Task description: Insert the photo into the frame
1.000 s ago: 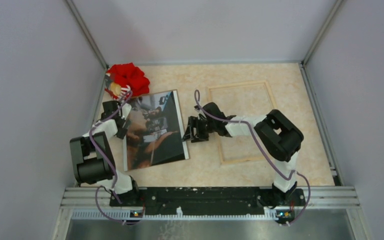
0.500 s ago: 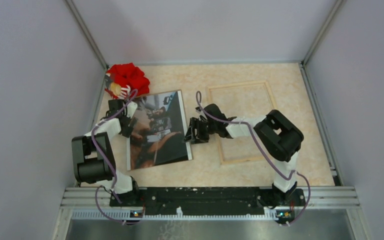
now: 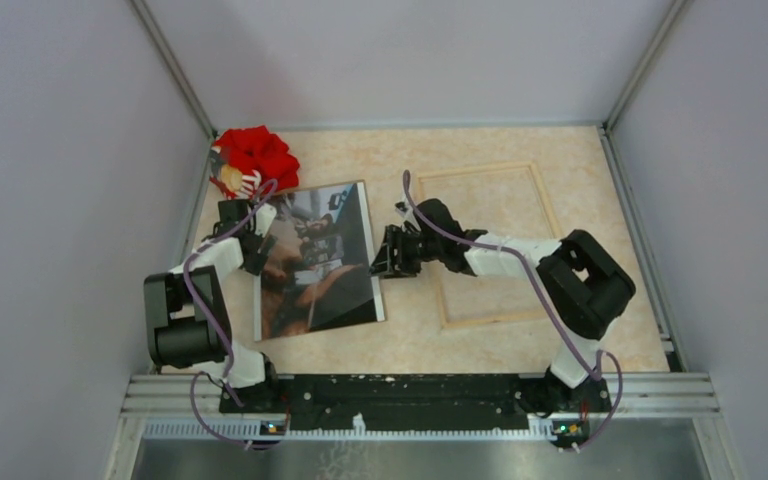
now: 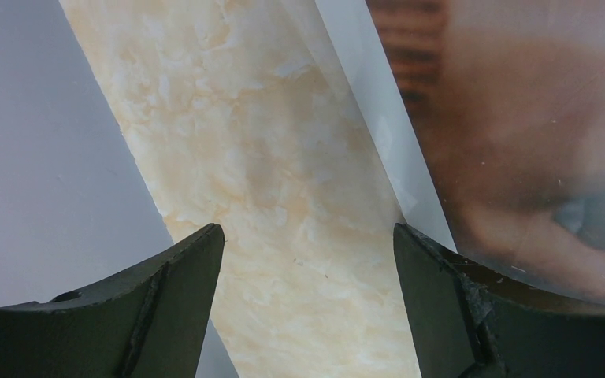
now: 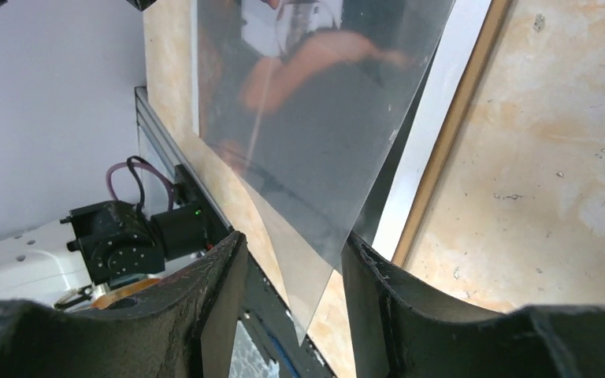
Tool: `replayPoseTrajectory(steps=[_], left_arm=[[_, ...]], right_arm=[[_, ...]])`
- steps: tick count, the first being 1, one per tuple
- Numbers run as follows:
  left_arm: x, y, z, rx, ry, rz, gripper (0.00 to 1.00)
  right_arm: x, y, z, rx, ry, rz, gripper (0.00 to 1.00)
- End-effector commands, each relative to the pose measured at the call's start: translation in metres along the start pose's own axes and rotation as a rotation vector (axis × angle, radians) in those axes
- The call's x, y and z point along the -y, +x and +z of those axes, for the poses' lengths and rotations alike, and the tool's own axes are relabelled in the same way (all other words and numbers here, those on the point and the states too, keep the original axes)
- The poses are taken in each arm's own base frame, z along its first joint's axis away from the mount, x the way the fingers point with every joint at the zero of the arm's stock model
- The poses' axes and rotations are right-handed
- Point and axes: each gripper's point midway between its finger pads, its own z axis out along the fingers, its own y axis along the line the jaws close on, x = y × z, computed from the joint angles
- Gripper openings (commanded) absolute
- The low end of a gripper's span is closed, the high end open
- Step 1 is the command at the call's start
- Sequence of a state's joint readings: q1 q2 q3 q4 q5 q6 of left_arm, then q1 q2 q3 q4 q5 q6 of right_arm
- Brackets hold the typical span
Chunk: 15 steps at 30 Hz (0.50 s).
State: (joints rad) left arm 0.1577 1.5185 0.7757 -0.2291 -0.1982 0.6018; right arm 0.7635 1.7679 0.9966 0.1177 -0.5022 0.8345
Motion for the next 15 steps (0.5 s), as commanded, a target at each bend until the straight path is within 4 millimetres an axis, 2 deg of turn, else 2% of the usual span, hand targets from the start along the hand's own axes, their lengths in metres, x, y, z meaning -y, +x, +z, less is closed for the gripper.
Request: replayPoseTrajectory(steps=[1, 4, 9, 10, 13, 15], left_arm=[[0.031, 0.012, 0.002, -0.024, 0.115, 0.011, 0.87], [0.030, 0.010, 0.001, -0.019, 0.119, 0.009, 0.87], [0.029, 0.008, -0.003, -0.014, 0.126, 0.006, 0.87], [0.029, 0.007, -0.004, -0.011, 0.128, 0.006, 0.87], [0.027, 0.002, -0.009, 0.002, 0.132, 0.004, 0.87], [0.027, 0.001, -0.010, 0.006, 0.134, 0.006, 0.87]], right_arm=[[-0.021, -0.013, -0.008, 0.032, -0.036, -0.017, 0.48], [-0.017, -0.011, -0.001, 0.023, -0.036, 0.001, 0.42], [-0.003, -0.011, 0.011, 0.010, -0.001, 0.023, 0.13], [-0.003, -0.012, 0.013, 0.006, 0.002, 0.027, 0.10], [-0.008, -0.015, 0.017, 0.000, -0.020, 0.034, 0.09], [-0.012, -0.016, 0.019, -0.003, -0.043, 0.042, 0.20]])
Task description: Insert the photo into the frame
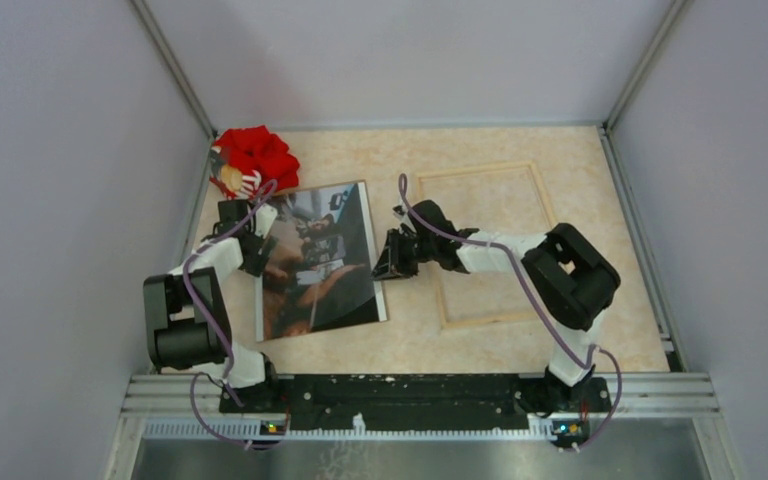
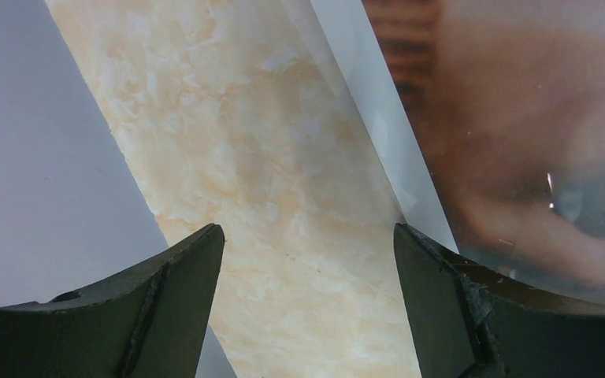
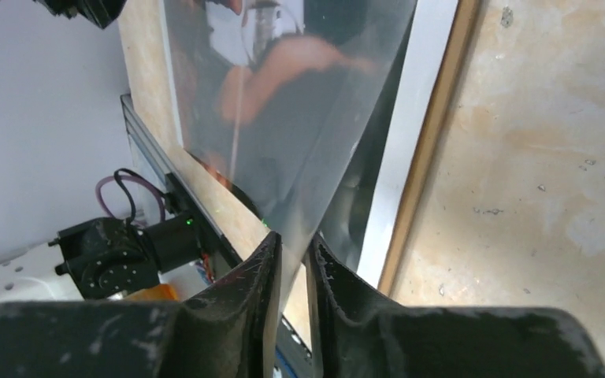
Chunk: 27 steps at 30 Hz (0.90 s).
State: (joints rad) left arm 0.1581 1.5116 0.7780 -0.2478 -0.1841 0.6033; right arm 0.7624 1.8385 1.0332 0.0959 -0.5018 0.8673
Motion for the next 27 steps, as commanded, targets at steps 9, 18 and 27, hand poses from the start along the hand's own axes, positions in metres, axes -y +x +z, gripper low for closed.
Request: replayPoseTrajectory(steps=[9, 18, 27], left_arm=[[0.023, 0.001, -0.011, -0.001, 0.116, 0.008, 0.88], [-0.029, -0.077, -0.098, 0.194, 0.121, -0.054, 0.99], [0.026, -0.145, -0.139, 0.314, 0.281, 0.052, 0.99]], right_arm=[[-0.038, -0.025, 0.006, 0.042, -0.110, 0.007, 0.00], [-0.105, -0.094, -0.086, 0.272, -0.066, -0.241, 0.00], [-0.074, -0.148, -0.261, 0.627, 0.090, -0.212, 0.00]])
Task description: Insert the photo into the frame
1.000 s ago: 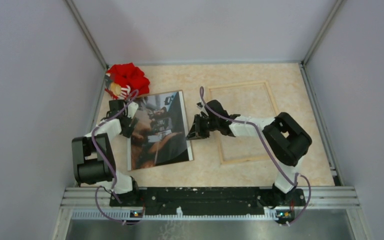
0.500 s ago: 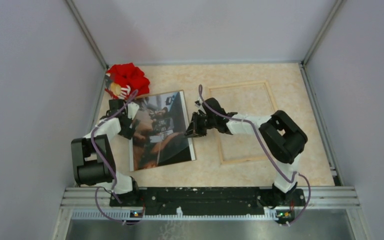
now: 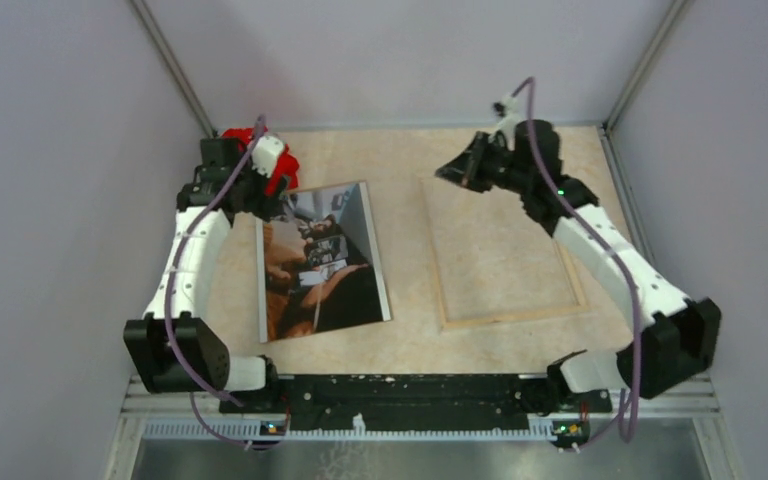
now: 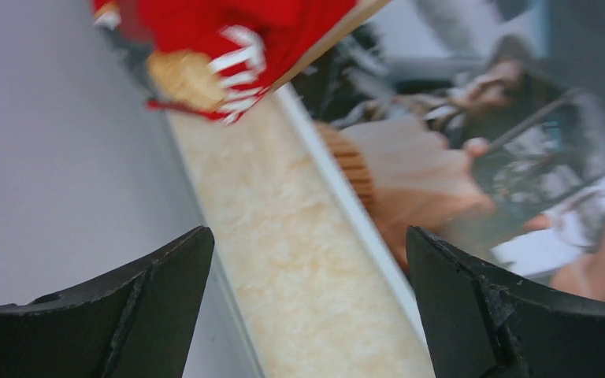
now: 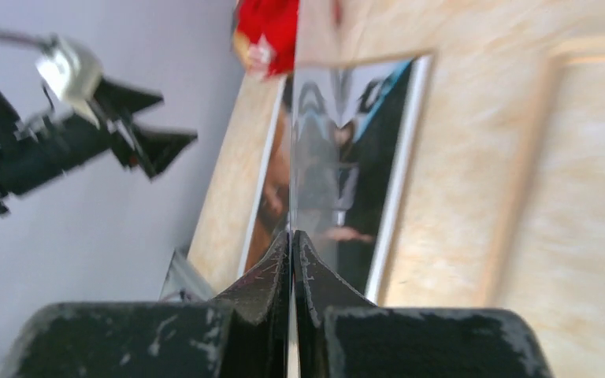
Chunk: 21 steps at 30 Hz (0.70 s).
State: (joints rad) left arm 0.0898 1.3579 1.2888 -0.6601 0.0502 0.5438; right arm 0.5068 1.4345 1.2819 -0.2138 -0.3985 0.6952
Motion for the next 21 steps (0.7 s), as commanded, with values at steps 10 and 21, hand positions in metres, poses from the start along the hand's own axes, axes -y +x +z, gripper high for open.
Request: replayPoseTrajectory(steps=[10, 21], left_arm=[[0.256, -0.088, 0.042, -0.049, 0.527, 0.189, 0.99], [0.396, -0.111, 0.096, -0.083, 0.611, 0.313, 0.99]], right_arm=[[0.089, -0.045, -0.196, 0.349, 0.551, -0.005, 0.00], [0.137, -0.007, -0.250, 0.384, 0.877, 0.054, 0.00]])
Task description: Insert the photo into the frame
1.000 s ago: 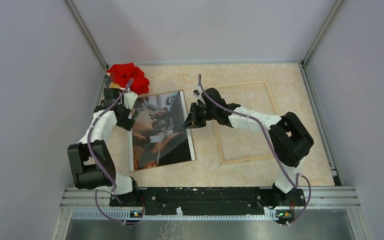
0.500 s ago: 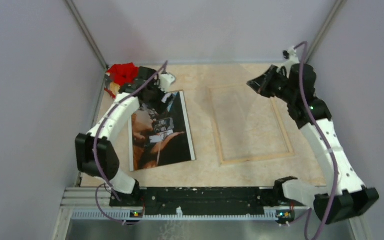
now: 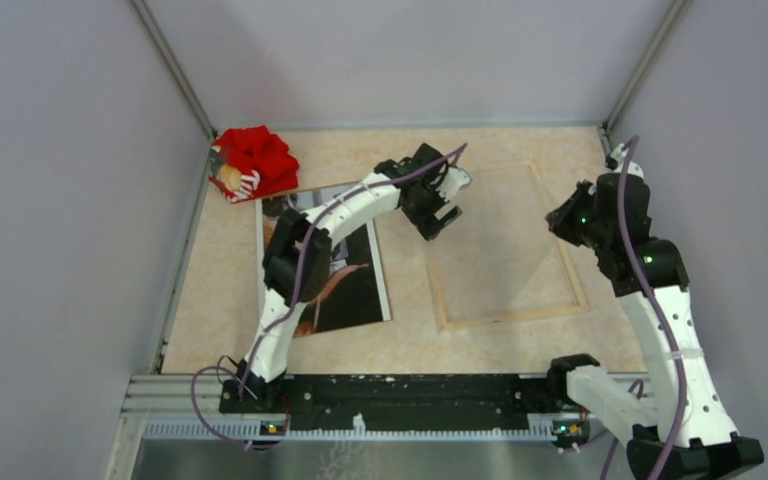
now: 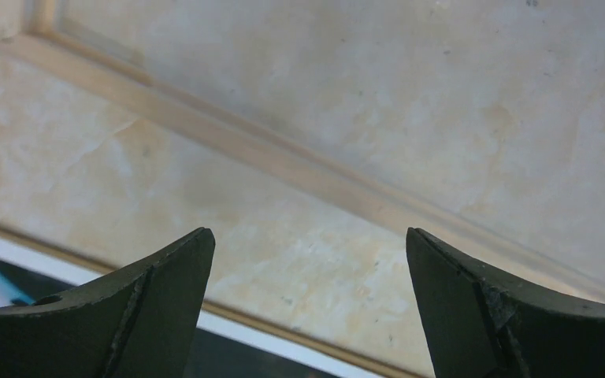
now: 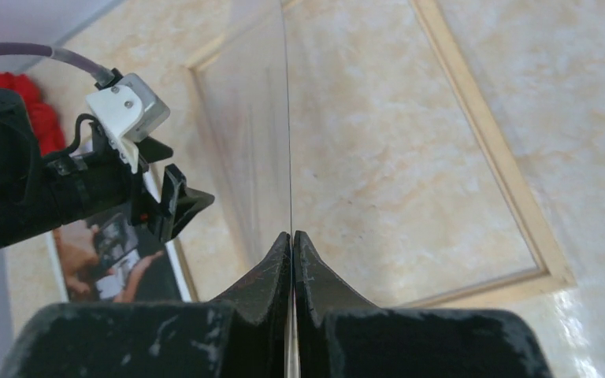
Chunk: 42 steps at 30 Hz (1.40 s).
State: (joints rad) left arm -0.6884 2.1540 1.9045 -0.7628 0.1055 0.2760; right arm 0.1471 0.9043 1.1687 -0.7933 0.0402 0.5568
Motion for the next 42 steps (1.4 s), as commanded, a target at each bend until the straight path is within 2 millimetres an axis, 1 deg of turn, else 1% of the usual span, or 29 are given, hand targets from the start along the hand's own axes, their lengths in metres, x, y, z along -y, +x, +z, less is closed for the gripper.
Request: replayPoseTrajectory(steps=[1, 2, 4, 6, 10, 13, 15, 17, 19, 21, 24, 28, 29, 32, 34, 37, 38, 40, 42], left_arm=[[0.017, -0.010, 0.021, -0.021, -0.019, -0.012, 0.99], [0.018, -0.011, 0.023, -0.019, -0.021, -0.018, 0.99], [0.018, -0.014, 0.020, -0.007, -0.022, -0.023, 0.99], [0.016, -0.018, 0.012, 0.010, -0.039, -0.019, 0.98], [0.010, -0.025, -0.015, 0.045, -0.070, -0.002, 0.98], [0.018, -0.022, -0.029, 0.073, -0.045, 0.007, 0.98], [0.025, -0.015, -0.030, 0.076, -0.018, 0.015, 0.98], [0.034, -0.001, -0.021, 0.057, 0.020, 0.035, 0.99], [0.037, 0.015, -0.006, 0.010, 0.020, 0.024, 0.99], [0.039, 0.024, 0.008, -0.030, 0.018, 0.002, 0.99], [0.041, 0.024, 0.025, -0.050, 0.027, -0.034, 0.99], [0.035, 0.016, 0.043, -0.055, 0.004, -0.066, 0.98], [0.033, 0.014, 0.045, -0.054, -0.005, -0.069, 0.98], [0.028, 0.016, 0.052, -0.067, -0.036, -0.087, 0.98], [0.030, 0.015, 0.052, -0.065, -0.021, -0.097, 0.98], [0.040, 0.011, 0.051, -0.050, 0.038, -0.120, 0.98], [0.041, 0.010, 0.052, -0.050, 0.040, -0.121, 0.98], [0.036, 0.013, 0.055, -0.063, 0.013, -0.122, 0.96], [0.026, 0.020, 0.058, -0.083, -0.033, -0.120, 0.93]], right_arm=[[0.048, -0.004, -0.020, 0.081, 0.222, -0.016, 0.00], [0.054, -0.008, -0.025, 0.108, 0.256, -0.019, 0.00], [0.069, -0.018, -0.033, 0.158, 0.344, -0.015, 0.00], [0.080, -0.021, -0.033, 0.184, 0.414, 0.003, 0.00], [0.088, -0.014, -0.015, 0.204, 0.435, 0.051, 0.00], [0.098, -0.006, -0.003, 0.194, 0.476, 0.055, 0.00], [0.100, -0.003, 0.004, 0.177, 0.475, 0.061, 0.00], [0.099, -0.001, 0.007, 0.168, 0.461, 0.074, 0.00], [0.097, -0.001, 0.008, 0.169, 0.448, 0.082, 0.00], [0.096, 0.000, 0.007, 0.164, 0.439, 0.083, 0.00], [0.091, 0.002, 0.004, 0.157, 0.408, 0.083, 0.00], [0.088, 0.007, -0.001, 0.139, 0.378, 0.077, 0.00], [0.088, 0.010, -0.002, 0.132, 0.374, 0.075, 0.00], [0.085, 0.019, 0.002, 0.101, 0.341, 0.070, 0.00], [0.083, 0.025, 0.004, 0.084, 0.322, 0.072, 0.00], [0.082, 0.028, 0.006, 0.076, 0.310, 0.073, 0.00], [0.082, 0.028, 0.006, 0.075, 0.308, 0.074, 0.00], [0.081, 0.028, 0.005, 0.074, 0.303, 0.072, 0.00], [0.078, 0.027, 0.004, 0.075, 0.292, 0.072, 0.00]])
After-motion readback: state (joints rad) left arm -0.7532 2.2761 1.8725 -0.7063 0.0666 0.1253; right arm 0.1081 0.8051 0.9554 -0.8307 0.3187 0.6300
